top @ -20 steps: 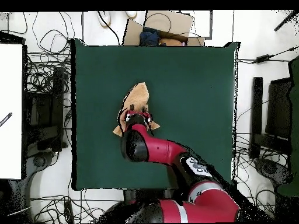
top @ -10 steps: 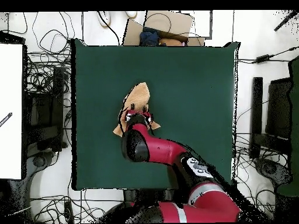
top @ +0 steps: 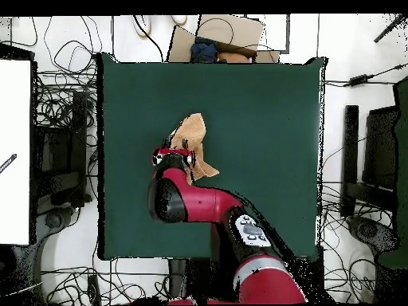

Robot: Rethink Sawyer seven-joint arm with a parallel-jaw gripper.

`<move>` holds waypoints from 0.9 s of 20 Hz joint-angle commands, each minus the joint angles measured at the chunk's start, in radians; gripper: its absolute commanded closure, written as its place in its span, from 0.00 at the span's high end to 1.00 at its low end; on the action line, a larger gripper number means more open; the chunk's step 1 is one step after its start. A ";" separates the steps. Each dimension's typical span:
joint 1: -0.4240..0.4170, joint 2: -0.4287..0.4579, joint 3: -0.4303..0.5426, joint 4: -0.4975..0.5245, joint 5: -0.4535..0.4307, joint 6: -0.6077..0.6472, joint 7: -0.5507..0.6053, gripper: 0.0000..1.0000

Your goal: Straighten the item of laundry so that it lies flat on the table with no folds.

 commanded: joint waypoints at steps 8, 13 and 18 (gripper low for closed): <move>0.047 -0.108 -0.059 -0.105 0.081 0.233 0.111 1.00; 0.060 -0.104 -0.083 -0.110 0.085 0.246 0.123 1.00; 0.064 -0.108 -0.106 -0.105 0.071 0.220 0.135 1.00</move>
